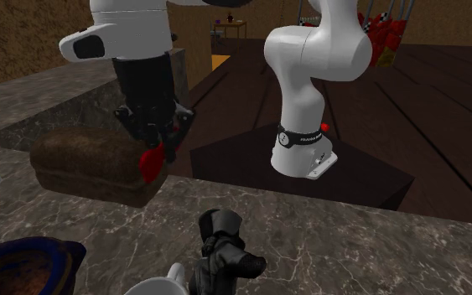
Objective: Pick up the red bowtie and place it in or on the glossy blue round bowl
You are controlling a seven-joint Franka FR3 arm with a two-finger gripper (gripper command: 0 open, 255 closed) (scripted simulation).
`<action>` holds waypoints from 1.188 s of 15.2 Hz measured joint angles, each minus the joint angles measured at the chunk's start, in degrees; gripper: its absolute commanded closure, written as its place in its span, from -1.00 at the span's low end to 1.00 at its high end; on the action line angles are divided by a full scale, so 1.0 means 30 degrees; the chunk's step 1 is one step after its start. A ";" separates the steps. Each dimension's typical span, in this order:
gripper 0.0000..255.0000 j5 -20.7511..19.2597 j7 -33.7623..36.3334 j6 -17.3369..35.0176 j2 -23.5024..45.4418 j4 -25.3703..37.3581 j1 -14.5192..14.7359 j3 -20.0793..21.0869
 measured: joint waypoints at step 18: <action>1.00 0.2633 -0.1476 -0.2843 1.3455 1.6059 0.0072 -0.0148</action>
